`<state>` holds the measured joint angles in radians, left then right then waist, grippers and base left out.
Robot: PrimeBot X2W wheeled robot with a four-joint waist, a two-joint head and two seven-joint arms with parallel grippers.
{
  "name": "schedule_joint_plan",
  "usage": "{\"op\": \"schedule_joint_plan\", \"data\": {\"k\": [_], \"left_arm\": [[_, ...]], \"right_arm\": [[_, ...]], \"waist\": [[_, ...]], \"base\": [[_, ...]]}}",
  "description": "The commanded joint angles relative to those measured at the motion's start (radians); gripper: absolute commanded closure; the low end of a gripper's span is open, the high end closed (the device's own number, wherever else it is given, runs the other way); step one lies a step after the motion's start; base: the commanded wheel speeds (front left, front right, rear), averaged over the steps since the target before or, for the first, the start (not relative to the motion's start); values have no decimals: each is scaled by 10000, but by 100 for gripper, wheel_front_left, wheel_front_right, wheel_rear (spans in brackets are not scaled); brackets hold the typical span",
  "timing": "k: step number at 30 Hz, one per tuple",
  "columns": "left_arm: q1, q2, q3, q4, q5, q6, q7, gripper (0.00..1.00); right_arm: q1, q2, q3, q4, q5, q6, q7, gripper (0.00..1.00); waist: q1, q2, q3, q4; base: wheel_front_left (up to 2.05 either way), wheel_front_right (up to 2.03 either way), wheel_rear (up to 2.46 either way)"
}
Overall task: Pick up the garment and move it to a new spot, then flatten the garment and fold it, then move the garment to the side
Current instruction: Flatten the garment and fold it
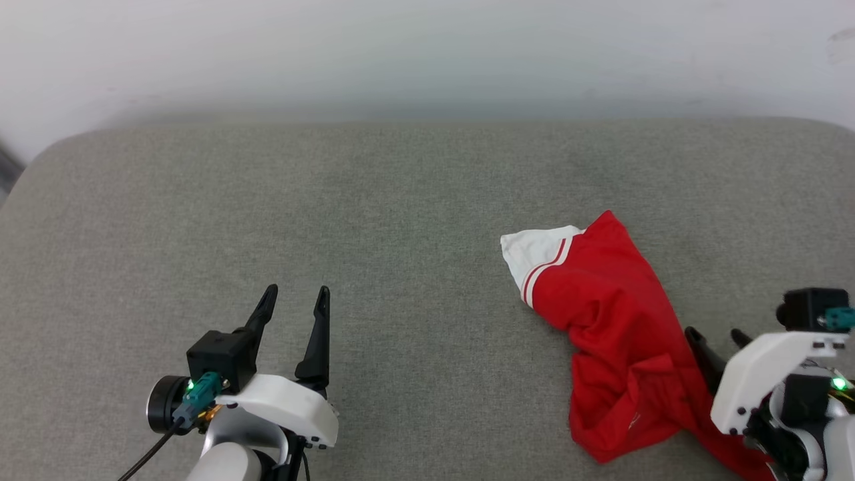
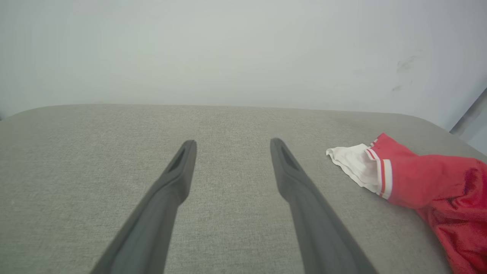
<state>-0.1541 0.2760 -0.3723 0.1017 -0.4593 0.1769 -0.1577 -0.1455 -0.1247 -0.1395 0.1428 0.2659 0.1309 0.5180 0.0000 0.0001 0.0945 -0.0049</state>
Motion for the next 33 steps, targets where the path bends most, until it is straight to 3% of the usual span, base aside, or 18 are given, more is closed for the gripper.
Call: {"op": "schedule_joint_plan", "data": {"k": [1,6,8,9,10,11,18,26,28,29,33], "left_arm": [[-148,0,-1,40,41,-33,-46,0],[-391,-88,-81,202,15,-109,-147,0],[-424,-102,-106,231,16,-122,-150,0],[-440,-116,-120,268,16,-144,-161,0],[-445,-119,-138,309,10,-161,-181,0],[-466,-121,-142,341,-1,-162,-196,0],[-444,-69,-170,494,-58,-128,-192,0],[-269,3,-215,444,-94,-20,-107,0],[-227,16,-229,408,-86,-10,-86,0],[-193,32,-249,378,-96,11,-67,0],[-185,55,-270,351,-151,15,-26,0]], "right_arm": [[-276,-110,211,111,203,-3,394,0],[-736,-428,1065,930,670,-1,1879,0],[-803,-446,1172,1062,750,-1,1951,0],[-833,-447,1277,1203,863,-1,2026,15],[-853,-469,1377,1260,956,-1,1997,69],[-866,-472,1446,1314,1047,-1,1947,100],[-1115,-688,1840,804,1239,-1,1470,100],[-1198,-529,2637,-1094,820,-1,804,100],[-1187,-489,3256,-1488,668,-1,746,100],[-1099,-475,4186,-1771,680,-1,788,100],[-694,-647,6235,-1686,1049,-3,1212,100]], "waist": [[0,-1,194,177],[0,-1,534,434],[0,-1,577,477],[0,-1,606,511],[0,-1,621,532],[0,-1,627,542],[0,-1,418,444],[0,-1,59,259],[0,-1,8,221],[0,-1,-34,190],[0,-1,-93,164]], "base": [[0,0,0],[0,0,0],[0,0,0],[0,0,0],[0,0,0],[0,0,0],[0,0,0],[0,0,0],[0,0,0],[0,0,0],[0,0,0]]}}
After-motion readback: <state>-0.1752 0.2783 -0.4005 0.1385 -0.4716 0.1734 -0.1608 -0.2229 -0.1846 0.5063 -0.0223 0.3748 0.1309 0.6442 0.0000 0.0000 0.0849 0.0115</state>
